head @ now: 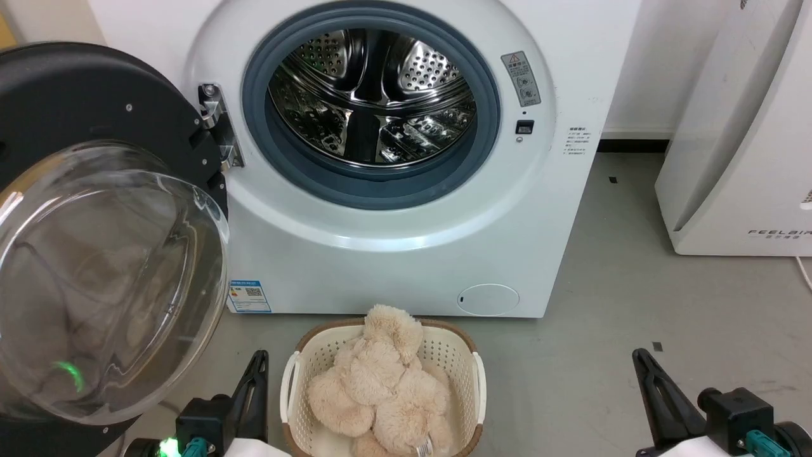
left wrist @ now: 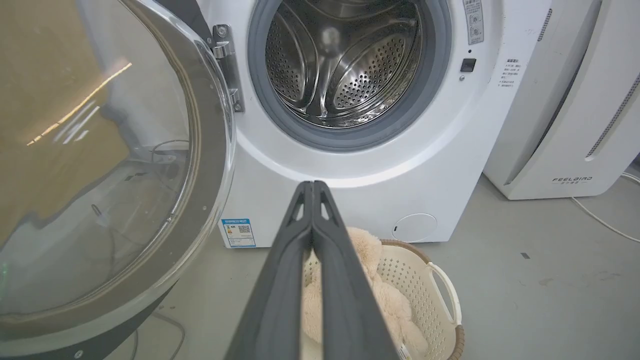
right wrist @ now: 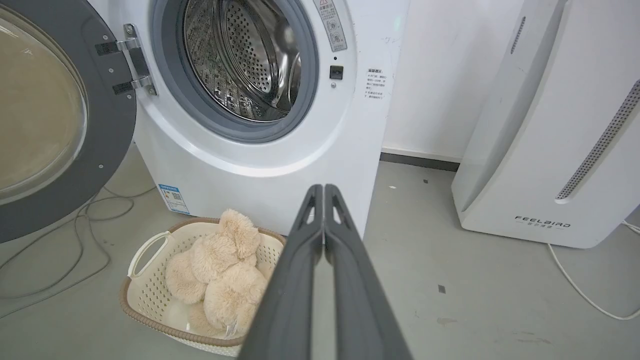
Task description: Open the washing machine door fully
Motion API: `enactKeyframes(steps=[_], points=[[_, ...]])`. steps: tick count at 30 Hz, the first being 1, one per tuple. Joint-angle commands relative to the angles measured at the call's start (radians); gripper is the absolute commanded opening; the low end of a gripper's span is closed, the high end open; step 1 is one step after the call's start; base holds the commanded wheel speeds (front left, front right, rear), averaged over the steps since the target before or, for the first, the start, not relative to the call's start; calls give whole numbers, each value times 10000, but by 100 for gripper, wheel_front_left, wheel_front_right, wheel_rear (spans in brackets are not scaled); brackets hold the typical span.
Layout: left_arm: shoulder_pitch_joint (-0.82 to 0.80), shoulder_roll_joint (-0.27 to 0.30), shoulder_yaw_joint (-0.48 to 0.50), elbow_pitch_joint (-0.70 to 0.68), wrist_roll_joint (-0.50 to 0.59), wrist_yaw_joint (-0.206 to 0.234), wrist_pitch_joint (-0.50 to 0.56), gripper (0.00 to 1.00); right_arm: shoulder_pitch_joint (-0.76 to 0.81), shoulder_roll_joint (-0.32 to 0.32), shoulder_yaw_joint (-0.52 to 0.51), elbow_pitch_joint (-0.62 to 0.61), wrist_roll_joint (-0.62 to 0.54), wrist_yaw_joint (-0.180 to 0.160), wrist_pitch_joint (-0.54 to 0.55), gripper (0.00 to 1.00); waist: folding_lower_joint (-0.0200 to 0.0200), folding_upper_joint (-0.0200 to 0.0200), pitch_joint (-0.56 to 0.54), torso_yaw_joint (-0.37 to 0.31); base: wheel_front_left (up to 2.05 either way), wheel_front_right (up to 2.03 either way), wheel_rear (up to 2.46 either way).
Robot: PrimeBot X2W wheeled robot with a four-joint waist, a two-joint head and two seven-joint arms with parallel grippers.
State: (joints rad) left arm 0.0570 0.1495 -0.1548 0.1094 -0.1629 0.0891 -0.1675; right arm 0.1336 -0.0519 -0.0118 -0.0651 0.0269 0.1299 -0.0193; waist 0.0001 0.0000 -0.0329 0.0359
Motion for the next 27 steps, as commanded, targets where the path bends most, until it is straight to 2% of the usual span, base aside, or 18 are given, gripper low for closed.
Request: enactKeyframes(steps=[1, 27], points=[[-185, -31, 52, -71, 109, -48, 52, 0, -195, 6, 15, 44, -28, 3, 20, 0, -1, 0, 4, -4, 0, 0, 0], [-311, -346, 542, -406, 607, -324, 584, 0, -569, 10, 49, 243, -107, 5, 77, 0, -1, 0, 110, -120, 0, 0, 0]])
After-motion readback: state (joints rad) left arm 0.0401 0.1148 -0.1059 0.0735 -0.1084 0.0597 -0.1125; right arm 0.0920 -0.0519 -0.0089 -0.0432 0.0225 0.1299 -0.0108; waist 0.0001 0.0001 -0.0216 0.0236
